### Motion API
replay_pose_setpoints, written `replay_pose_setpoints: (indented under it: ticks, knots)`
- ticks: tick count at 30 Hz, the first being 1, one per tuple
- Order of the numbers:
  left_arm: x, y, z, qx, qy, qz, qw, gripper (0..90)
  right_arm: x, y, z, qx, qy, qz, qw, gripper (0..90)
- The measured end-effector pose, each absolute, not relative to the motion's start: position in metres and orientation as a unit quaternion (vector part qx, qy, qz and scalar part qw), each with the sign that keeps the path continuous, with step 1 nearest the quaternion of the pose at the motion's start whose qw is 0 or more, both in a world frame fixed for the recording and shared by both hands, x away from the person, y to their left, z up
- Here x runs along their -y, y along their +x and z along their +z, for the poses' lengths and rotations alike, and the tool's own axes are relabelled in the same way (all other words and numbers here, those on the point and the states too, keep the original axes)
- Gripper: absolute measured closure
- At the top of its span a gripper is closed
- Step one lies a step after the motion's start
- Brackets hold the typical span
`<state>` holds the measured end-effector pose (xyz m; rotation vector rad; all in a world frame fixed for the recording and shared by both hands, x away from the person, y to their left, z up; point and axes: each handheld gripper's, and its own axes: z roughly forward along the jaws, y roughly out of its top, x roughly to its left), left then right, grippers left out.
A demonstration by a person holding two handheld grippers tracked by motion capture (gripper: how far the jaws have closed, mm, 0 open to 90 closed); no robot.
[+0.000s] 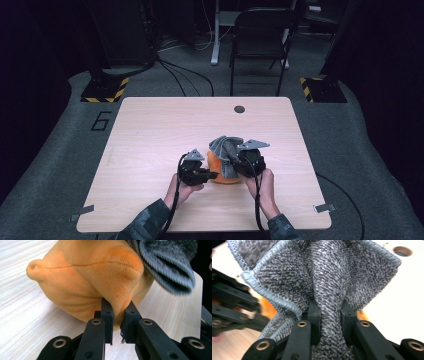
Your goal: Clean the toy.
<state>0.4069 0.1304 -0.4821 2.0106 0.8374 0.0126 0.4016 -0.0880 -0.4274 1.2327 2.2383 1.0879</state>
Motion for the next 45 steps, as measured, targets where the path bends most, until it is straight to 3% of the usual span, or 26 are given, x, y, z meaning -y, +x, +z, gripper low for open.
replay_pose_setpoints:
  ticks: [6, 14, 18, 25, 32, 37, 45]
  knots:
    - [-0.129, 0.405, -0.482, -0.334, 0.819, 0.007, 0.467, 81.8, 0.113, 0.407, -0.434, -0.781, 0.467, 0.365, 0.196, 75.1]
    - [-0.129, 0.405, -0.481, -0.316, 0.823, 0.009, 0.472, 81.1, 0.154, 0.428, -0.465, -0.759, 0.538, 0.330, 0.159, 75.0]
    - [-0.131, 0.407, -0.481, -0.312, 0.823, 0.010, 0.474, 81.1, 0.163, 0.426, -0.451, -0.746, 0.540, 0.354, 0.160, 75.0]
    - [-0.132, 0.408, -0.482, -0.317, 0.821, 0.008, 0.474, 80.9, 0.127, 0.401, -0.406, -0.746, 0.475, 0.445, 0.140, 74.9]
    - [-0.132, 0.407, -0.482, -0.311, 0.824, 0.010, 0.473, 80.8, 0.097, 0.390, -0.397, -0.753, 0.438, 0.482, 0.095, 74.9]
    - [-0.131, 0.407, -0.484, -0.318, 0.824, 0.010, 0.469, 80.8, 0.089, 0.396, -0.419, -0.777, 0.440, 0.434, 0.118, 74.7]
    - [-0.130, 0.406, -0.484, -0.317, 0.824, 0.006, 0.470, 80.6, 0.111, 0.402, -0.424, -0.774, 0.460, 0.405, 0.157, 74.6]
